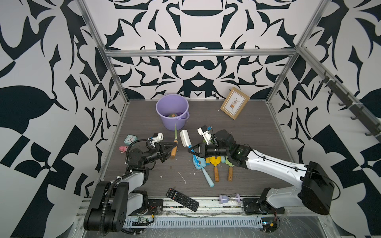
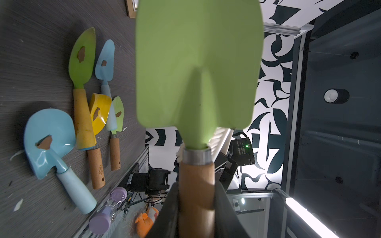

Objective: Brush the soil off the hand trowel and place it into the bucket
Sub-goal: Brush off the soil from the hand trowel.

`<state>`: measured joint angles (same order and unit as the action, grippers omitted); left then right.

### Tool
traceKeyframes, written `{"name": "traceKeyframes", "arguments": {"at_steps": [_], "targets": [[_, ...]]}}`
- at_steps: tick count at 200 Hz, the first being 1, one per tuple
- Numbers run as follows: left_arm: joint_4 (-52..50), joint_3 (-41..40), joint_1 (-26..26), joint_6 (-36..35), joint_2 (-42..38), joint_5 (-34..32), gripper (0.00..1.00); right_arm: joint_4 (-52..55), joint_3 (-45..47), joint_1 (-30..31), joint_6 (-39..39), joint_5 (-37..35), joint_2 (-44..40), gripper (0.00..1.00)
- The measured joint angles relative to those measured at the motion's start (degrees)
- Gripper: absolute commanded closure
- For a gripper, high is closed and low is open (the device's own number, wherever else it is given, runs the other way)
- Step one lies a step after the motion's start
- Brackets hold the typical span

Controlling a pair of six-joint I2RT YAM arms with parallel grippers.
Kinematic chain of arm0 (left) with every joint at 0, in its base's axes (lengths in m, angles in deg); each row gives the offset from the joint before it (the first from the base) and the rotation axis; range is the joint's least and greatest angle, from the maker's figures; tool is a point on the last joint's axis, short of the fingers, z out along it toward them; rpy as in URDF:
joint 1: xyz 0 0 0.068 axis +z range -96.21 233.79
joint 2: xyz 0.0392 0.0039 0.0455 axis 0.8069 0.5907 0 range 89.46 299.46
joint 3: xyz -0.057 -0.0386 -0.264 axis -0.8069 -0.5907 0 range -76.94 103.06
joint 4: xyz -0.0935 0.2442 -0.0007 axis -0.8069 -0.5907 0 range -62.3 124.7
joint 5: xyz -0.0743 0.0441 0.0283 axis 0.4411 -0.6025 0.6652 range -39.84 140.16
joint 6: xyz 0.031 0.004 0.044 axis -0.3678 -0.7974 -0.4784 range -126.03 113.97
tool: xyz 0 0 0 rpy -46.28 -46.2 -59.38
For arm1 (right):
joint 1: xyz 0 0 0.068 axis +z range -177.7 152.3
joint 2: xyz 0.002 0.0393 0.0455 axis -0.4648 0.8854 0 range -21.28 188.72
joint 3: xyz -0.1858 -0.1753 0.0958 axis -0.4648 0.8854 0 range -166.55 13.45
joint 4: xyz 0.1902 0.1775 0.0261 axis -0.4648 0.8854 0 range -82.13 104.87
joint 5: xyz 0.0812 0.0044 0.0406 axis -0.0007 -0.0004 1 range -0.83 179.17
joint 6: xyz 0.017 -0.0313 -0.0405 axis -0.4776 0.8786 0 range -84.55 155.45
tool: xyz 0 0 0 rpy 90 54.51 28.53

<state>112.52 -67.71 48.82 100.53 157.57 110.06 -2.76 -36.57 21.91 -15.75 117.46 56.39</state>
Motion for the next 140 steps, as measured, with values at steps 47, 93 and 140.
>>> {"name": "traceKeyframes", "arguments": {"at_steps": [47,93,140], "targets": [[0.0,0.0,0.2,0.0,0.1,0.2,1.00,-1.9,-1.7,0.3,0.2,1.0,8.0,1.00],[-1.7,0.5,0.2,-0.9,0.5,1.6,1.00,0.7,-1.2,0.3,1.9,0.0,10.4,1.00],[-53.5,17.0,0.4,-25.9,-11.4,-2.3,1.00,8.7,-0.3,-0.6,6.4,-4.1,4.0,1.00]]}}
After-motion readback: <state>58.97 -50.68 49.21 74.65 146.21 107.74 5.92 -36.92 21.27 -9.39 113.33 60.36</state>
